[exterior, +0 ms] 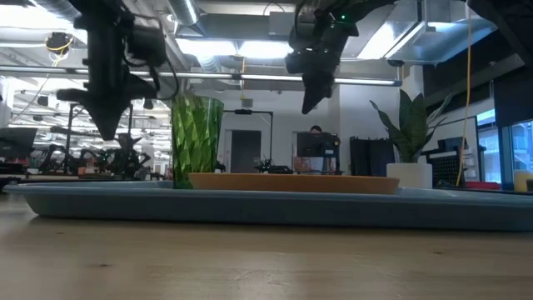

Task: Pick and place plate/cup/fork/spoon on tray
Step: Put the blue spoon on the blue tray to the right of the orange plate

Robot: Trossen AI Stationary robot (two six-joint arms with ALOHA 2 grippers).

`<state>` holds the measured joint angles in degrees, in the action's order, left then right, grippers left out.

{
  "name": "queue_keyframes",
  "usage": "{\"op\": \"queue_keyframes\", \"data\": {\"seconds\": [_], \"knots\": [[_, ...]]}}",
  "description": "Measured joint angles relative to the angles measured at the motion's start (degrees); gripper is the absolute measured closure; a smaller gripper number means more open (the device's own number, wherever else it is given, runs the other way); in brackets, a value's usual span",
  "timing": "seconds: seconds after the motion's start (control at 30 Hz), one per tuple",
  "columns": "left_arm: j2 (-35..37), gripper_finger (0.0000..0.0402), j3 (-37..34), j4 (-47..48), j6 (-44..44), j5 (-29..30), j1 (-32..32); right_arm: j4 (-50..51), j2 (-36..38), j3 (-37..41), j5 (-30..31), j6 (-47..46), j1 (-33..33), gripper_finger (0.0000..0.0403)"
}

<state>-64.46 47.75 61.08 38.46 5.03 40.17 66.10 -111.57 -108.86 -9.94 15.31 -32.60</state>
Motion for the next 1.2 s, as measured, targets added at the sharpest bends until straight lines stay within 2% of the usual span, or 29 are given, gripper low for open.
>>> {"op": "queue_keyframes", "data": {"seconds": [0.17,0.27,0.53,0.63,0.97,1.07,1.2], "knots": [[4.87,0.0401,0.02,1.69,1.88,-2.17,-3.78,2.0,0.55,0.0,2.82,-0.02,0.0,0.04],[7.05,0.0401,0.04,2.07,-0.55,-4.03,-7.17,2.14,1.6,0.0,2.76,-0.6,0.2,0.04],[8.4,0.0401,0.04,4.16,-2.45,-5.78,-18.88,2.61,3.58,0.0,1.44,0.47,2.61,0.04],[8.36,0.0401,0.04,4.07,-2.85,-8.14,-23.78,3.72,3.58,0.0,-0.51,2.82,4.66,0.04],[8.34,0.0401,3.37,1.65,-1.04,-16.37,-40.5,3.5,3.58,0.01,-0.68,7.54,13.95,0.04],[8.34,0.0401,4.52,-0.86,1.03,-16.42,-44.43,2.02,3.58,0.02,-0.94,7.45,17.07,0.04],[7.78,0.0401,5.87,-1.83,4.03,-13.58,-48.2,1.19,3.57,0.02,-1.88,7.39,21.06,0.0394]]}}
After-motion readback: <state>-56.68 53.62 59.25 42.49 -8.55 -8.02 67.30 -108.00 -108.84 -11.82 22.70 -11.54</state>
